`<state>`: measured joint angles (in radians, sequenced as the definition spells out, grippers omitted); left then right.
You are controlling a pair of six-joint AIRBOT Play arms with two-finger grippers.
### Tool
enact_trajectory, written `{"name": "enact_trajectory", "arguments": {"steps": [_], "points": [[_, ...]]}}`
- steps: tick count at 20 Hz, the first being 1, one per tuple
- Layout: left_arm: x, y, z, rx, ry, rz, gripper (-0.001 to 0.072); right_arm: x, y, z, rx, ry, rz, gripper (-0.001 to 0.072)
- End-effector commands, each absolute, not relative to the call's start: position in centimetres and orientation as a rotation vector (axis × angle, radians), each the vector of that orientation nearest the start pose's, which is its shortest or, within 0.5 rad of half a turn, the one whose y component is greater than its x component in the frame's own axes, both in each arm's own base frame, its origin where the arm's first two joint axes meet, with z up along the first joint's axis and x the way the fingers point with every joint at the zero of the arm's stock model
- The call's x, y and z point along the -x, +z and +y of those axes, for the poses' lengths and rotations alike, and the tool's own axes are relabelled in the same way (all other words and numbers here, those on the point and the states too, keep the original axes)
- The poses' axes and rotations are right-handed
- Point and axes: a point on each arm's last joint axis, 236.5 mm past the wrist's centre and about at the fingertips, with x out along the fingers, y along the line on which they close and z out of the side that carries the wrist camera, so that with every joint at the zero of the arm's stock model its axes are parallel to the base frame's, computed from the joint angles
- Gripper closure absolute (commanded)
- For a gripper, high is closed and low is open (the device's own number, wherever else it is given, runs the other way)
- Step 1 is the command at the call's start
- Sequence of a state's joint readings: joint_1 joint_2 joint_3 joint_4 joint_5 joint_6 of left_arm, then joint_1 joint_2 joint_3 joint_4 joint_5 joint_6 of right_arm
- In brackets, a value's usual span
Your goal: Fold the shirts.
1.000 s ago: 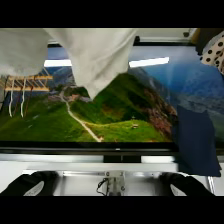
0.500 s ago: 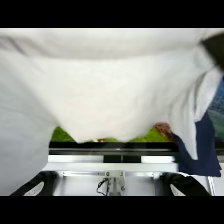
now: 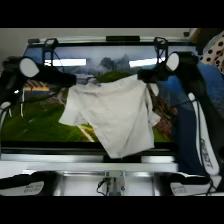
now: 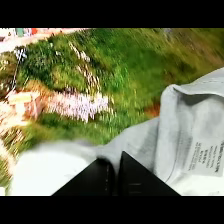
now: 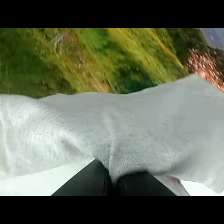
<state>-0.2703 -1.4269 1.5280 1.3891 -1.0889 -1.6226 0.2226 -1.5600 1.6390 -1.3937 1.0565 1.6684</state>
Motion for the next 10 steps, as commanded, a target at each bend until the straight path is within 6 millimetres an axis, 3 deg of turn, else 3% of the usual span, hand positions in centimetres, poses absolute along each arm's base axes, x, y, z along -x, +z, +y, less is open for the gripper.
{"name": "enact_trajectory", "arguments": {"steps": [1,2,4,6,8,10], "points": [[-51.1,3.8,-17.9,0.306,-0.295,1.037,0.0664,-58.2,6.6,18.2,-0.448,0.298,0.831,0.0638],[-51.7,2.8,-18.7,0.375,-0.306,1.049,0.0664,-58.5,5.7,18.8,-0.471,0.304,0.842,0.0626],[-51.9,0.2,-19.6,0.440,-0.310,1.098,0.0664,-57.0,1.8,19.8,-0.462,0.310,0.964,0.0599],[-51.8,-1.7,-20.3,0.480,-0.312,1.141,0.0664,-54.6,-1.2,20.5,-0.436,0.331,1.105,0.0067],[-51.9,-2.0,-20.0,0.468,-0.317,1.140,0.0664,-52.2,-0.6,19.5,-0.362,0.385,1.197,0.0065],[-52.4,-0.9,-19.0,0.378,-0.371,1.103,0.0664,-47.7,1.7,15.2,-0.176,0.389,1.334,0.0065]]}}
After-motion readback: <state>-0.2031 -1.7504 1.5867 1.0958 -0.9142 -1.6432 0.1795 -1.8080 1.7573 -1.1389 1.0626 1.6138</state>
